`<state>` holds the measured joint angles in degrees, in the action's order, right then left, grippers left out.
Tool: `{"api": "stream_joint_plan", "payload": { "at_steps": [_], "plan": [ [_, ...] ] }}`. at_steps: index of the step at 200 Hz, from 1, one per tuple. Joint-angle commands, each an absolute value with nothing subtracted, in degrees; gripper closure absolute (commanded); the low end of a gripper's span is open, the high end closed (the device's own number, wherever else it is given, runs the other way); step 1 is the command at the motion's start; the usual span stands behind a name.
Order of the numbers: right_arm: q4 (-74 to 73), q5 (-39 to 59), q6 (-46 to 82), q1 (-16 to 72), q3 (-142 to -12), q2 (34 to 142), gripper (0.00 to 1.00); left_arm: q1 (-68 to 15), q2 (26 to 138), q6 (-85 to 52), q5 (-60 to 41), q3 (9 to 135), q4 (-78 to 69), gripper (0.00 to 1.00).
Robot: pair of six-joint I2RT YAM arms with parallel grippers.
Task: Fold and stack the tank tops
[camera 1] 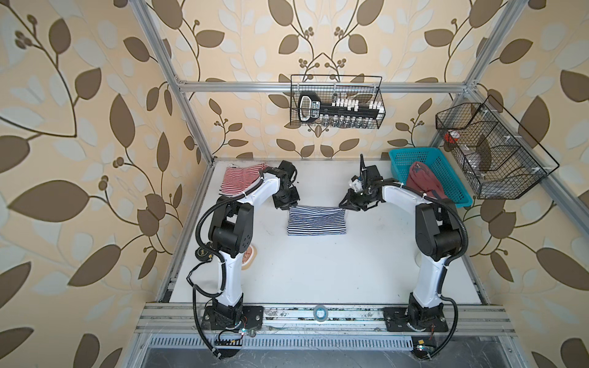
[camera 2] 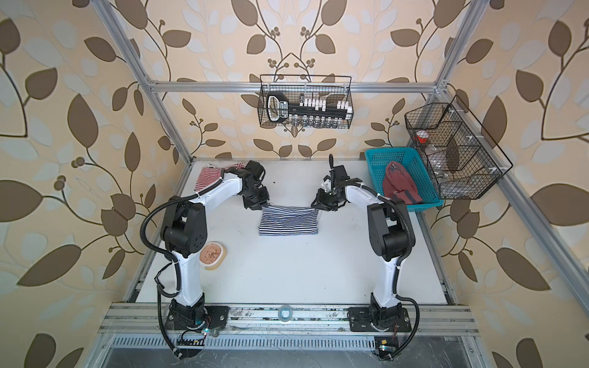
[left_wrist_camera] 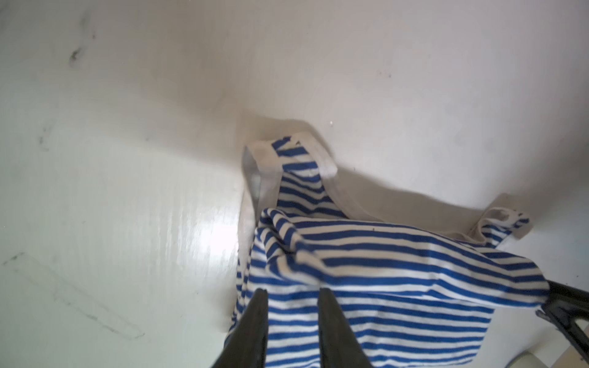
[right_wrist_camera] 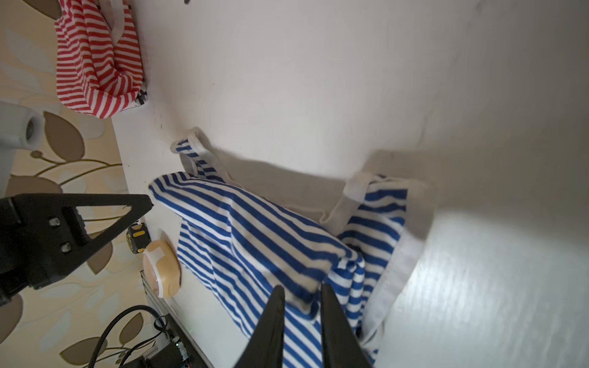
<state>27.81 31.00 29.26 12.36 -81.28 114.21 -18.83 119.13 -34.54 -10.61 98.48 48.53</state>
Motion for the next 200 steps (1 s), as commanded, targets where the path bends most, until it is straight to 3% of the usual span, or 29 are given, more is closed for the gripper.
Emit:
{"api": "stream_joint_plan", "payload": {
  "at_steps": [1, 44, 83, 104, 145, 200],
  "plan": [
    [23.8, 33.1, 32.2, 10.9, -83.1, 114.4, 0.77, -17.5, 121.3, -33.8, -12.7, 106.2, 48.6, 0.66],
    [22.8, 31.3, 32.6, 10.6, -80.7, 107.5, 0.69, -16.2, 120.7, -33.8, -9.4, 115.6, 52.1, 0.64],
    [22.1, 33.1, 30.5, 14.4, -77.1, 104.2, 0.68, -16.7, 111.4, -35.8, -14.9, 100.8, 44.9, 0.75],
    [20.5, 35.0, 30.4, 16.6, -76.7, 107.0, 0.68, -18.1, 109.9, -37.3, -17.2, 94.1, 40.9, 0.8],
    [17.6, 38.1, 31.9, 17.1, -79.6, 114.8, 0.7, -18.6, 114.8, -37.1, -20.9, 93.2, 39.0, 0.82],
    [16.6, 39.9, 33.4, 14.0, -86.7, 124.3, 0.74, -18.3, 124.8, -35.5, -21.5, 101.8, 39.8, 0.75]
  ]
}}
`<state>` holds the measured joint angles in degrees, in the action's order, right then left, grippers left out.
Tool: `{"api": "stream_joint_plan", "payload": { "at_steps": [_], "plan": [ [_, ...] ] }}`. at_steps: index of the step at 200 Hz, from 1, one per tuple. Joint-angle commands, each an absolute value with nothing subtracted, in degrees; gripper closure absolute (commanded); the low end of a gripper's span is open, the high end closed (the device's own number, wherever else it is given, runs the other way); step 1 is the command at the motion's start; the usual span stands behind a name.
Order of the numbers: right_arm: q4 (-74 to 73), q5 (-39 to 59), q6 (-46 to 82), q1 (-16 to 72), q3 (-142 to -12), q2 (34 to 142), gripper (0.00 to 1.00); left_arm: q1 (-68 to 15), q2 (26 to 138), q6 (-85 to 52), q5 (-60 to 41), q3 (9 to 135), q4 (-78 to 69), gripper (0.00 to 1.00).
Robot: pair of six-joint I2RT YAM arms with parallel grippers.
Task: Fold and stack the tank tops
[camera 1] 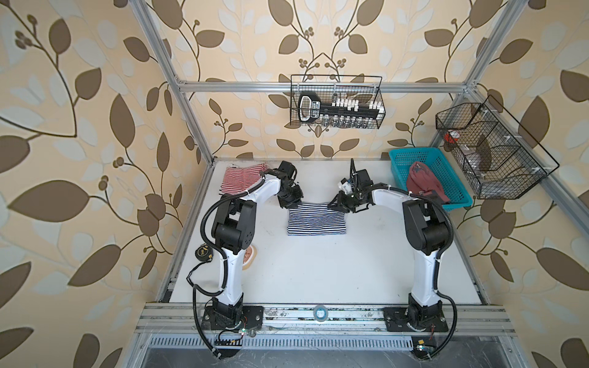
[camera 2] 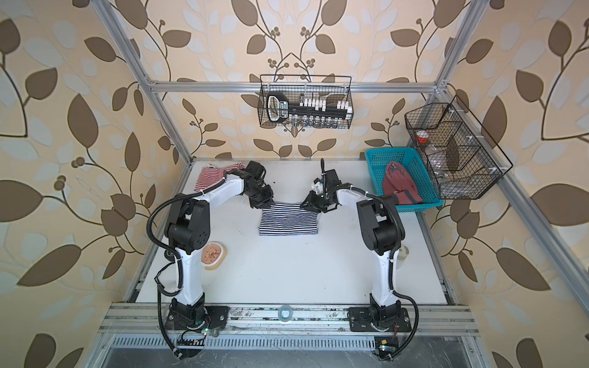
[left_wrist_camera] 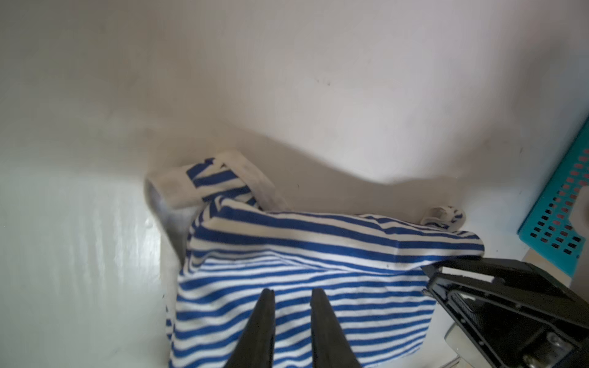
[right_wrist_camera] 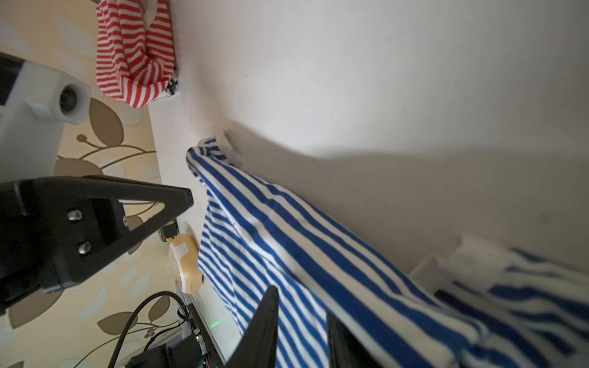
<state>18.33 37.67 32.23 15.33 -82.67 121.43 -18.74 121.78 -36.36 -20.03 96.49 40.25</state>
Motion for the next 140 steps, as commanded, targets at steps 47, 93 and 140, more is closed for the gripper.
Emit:
{"api": "stream_joint_plan", "payload": {
  "at_steps": [47, 93, 140],
  "plan": [
    [13.1, 42.0, 36.5, 12.0, -88.6, 128.8, 0.74, -16.8, 131.2, -35.0, -21.9, 108.2, 41.6, 0.73],
    [13.1, 39.9, 35.7, 11.9, -85.5, 124.2, 0.74, -16.0, 128.9, -34.2, -22.1, 110.4, 43.3, 0.66],
    [14.6, 34.6, 32.2, 15.0, -76.3, 111.3, 0.69, -16.2, 116.8, -33.5, -19.9, 103.3, 43.3, 0.63]
  ]
}}
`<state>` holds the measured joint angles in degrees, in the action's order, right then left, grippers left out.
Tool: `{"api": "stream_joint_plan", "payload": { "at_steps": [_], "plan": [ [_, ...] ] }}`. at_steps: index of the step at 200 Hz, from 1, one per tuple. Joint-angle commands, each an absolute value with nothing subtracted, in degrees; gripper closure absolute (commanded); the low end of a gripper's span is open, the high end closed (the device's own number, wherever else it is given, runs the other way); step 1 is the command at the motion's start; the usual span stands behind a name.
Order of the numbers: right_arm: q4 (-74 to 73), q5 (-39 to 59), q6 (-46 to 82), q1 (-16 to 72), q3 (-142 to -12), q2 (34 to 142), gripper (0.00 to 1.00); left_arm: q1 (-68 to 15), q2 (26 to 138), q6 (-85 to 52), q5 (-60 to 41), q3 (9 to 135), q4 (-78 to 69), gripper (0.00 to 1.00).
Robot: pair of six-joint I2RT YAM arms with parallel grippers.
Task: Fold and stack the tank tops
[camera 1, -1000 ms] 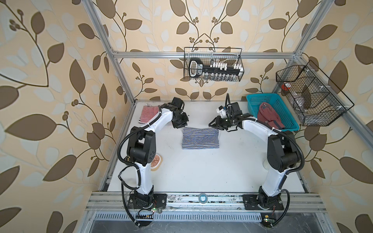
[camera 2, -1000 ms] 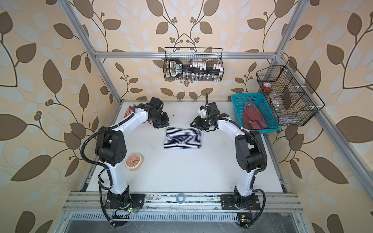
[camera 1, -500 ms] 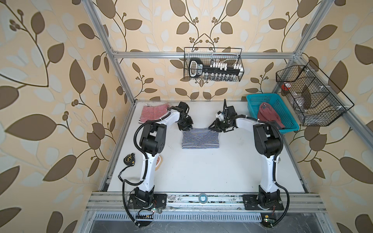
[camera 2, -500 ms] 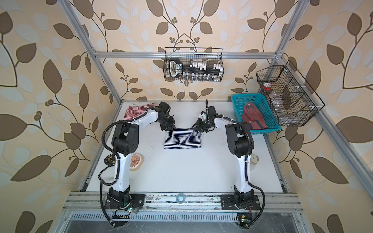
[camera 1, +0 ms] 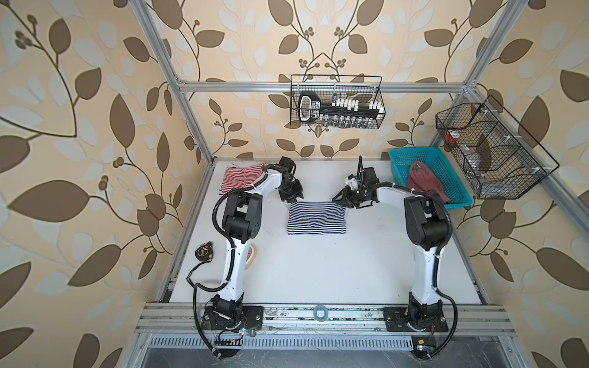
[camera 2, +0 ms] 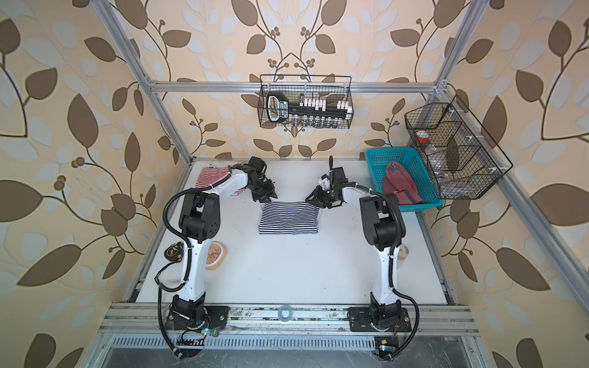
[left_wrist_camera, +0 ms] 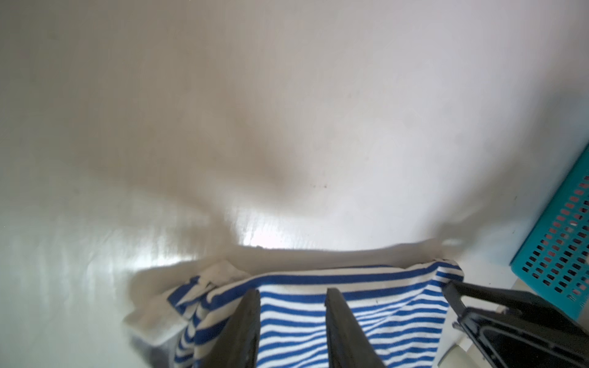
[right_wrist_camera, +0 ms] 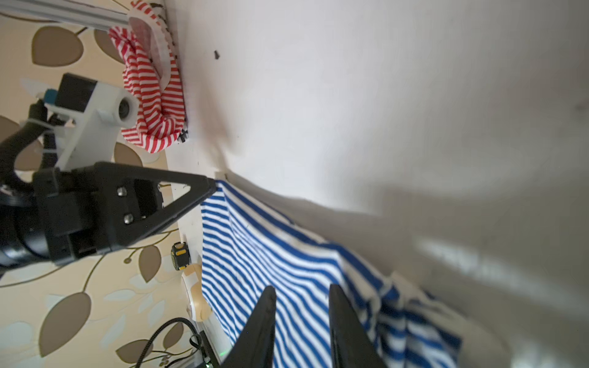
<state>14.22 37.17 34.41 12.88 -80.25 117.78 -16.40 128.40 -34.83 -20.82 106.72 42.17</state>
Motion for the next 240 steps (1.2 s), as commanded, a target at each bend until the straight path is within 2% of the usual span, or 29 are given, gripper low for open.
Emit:
{"api": "stream_joint_plan", "payload": {
  "at_steps": [1, 37, 77, 121, 150, 181, 240],
  "plan": [
    [14.5, 34.6, 32.2, 15.1, -76.0, 111.1, 0.69, -16.2, 116.6, -33.6, -19.8, 103.1, 43.3, 0.63],
    [11.6, 34.9, 32.4, 17.5, -67.1, 109.0, 0.68, -16.2, 108.6, -33.6, -18.0, 92.2, 42.1, 0.61],
    [8.9, 34.7, 32.8, 18.8, -60.2, 110.5, 0.69, -16.2, 105.4, -32.4, -15.1, 84.7, 43.2, 0.58],
    [9.8, 34.0, 31.6, 19.2, -57.8, 108.4, 0.68, -16.2, 105.7, -29.7, -12.9, 81.9, 44.5, 0.46],
    [13.9, 31.0, 28.9, 19.2, -58.8, 102.6, 0.58, -16.2, 107.3, -28.0, -13.3, 81.5, 44.0, 0.39],
    [17.9, 27.8, 27.0, 18.1, -58.8, 97.7, 0.46, -16.3, 110.1, -27.4, -15.5, 81.3, 42.1, 0.37],
    [19.3, 26.0, 25.2, 13.4, -57.0, 98.1, 0.43, -17.1, 115.4, -27.3, -17.6, 80.4, 37.8, 0.35]
  ]
}}
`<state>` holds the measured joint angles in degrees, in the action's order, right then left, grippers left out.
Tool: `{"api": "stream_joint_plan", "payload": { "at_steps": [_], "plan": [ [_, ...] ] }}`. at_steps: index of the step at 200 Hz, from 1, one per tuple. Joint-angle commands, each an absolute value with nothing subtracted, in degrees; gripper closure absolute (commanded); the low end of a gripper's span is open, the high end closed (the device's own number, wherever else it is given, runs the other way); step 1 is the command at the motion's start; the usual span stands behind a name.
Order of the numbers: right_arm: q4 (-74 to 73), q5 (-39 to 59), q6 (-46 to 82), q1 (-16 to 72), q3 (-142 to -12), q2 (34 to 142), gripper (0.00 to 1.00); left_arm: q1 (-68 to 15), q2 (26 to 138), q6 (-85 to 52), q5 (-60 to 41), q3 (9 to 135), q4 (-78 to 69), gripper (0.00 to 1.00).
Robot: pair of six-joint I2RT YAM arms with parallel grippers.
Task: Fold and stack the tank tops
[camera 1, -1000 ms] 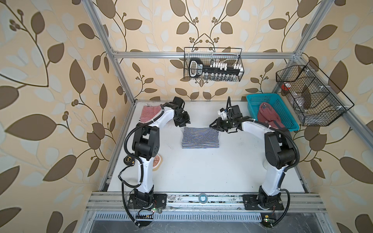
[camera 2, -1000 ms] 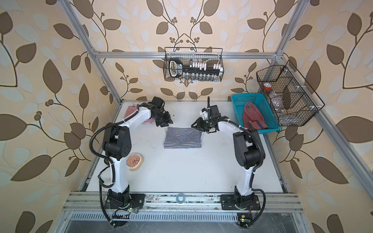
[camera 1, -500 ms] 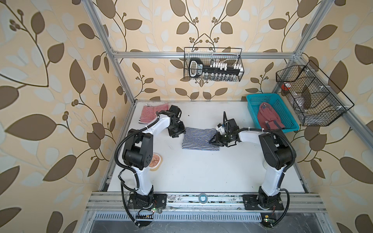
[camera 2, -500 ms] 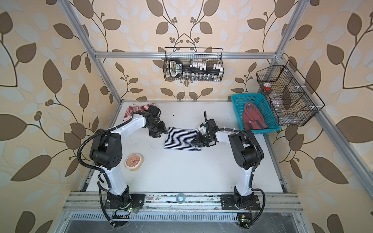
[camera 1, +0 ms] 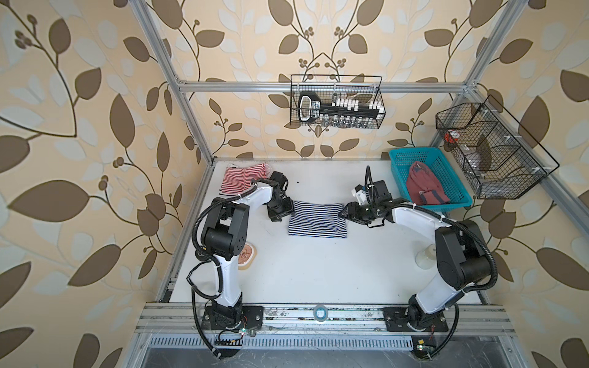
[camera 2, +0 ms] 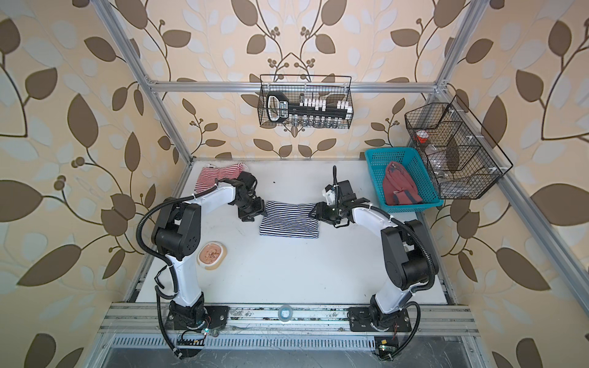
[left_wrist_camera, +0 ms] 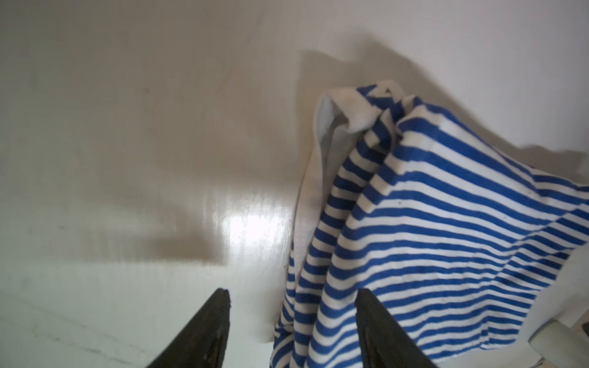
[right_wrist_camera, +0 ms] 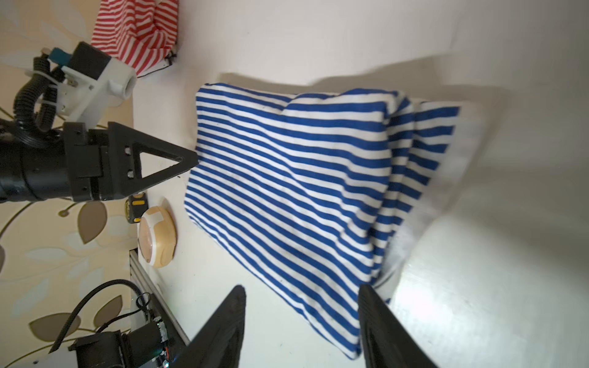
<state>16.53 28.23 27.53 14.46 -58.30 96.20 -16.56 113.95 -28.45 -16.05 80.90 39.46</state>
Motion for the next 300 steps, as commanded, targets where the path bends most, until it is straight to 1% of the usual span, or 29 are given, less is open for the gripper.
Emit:
{"api": "stream_joint_plan", "payload": {
  "at_steps": [1, 24, 60, 110, 135, 171, 187, 211, 223, 246, 274, 300],
  "plan": [
    [19.3, 26.0, 25.1, 13.3, -57.0, 98.2, 0.43, -17.1, 115.5, -27.3, -17.6, 80.4, 37.7, 0.35],
    [17.9, 26.1, 24.9, 12.8, -57.1, 101.4, 0.42, -17.6, 117.2, -27.2, -18.2, 80.4, 36.8, 0.34],
    [13.4, 29.0, 26.4, 13.0, -56.9, 106.6, 0.41, -18.8, 119.6, -26.9, -18.3, 80.3, 36.6, 0.32],
    [10.0, 31.0, 27.9, 14.0, -57.0, 110.7, 0.41, -21.7, 124.1, -26.9, -17.5, 80.8, 37.8, 0.31],
    [9.3, 31.5, 28.4, 15.0, -57.5, 112.0, 0.41, -23.2, 126.9, -27.0, -16.2, 82.1, 39.3, 0.33],
    [8.3, 32.3, 29.2, 16.0, -58.2, 113.6, 0.42, -24.7, 130.0, -27.9, -13.8, 83.4, 41.4, 0.38],
    [7.2, 33.0, 29.7, 16.1, -58.3, 114.1, 0.42, -25.2, 131.2, -28.3, -12.8, 84.0, 42.3, 0.43],
    [6.4, 33.6, 30.0, 16.5, -58.5, 115.1, 0.42, -26.5, 133.0, -28.7, -11.2, 85.4, 43.9, 0.55],
    [6.0, 33.9, 30.1, 16.6, -58.5, 115.3, 0.42, -27.0, 133.8, -28.8, -10.1, 86.4, 44.9, 0.67],
    [5.8, 33.9, 30.1, 16.6, -58.0, 114.4, 0.42, -27.2, 134.1, -29.6, -7.6, 87.9, 46.1, 1.0],
    [5.5, 30.8, 30.8, 15.9, -55.5, 109.1, 0.41, -26.6, 132.0, -30.1, -2.5, 92.8, 49.0, 1.0],
    [8.0, 25.1, 31.3, 15.0, -53.7, 102.1, 0.4, -26.2, 131.2, -28.9, 2.9, 102.8, 54.4, 1.0]
  ]
}}
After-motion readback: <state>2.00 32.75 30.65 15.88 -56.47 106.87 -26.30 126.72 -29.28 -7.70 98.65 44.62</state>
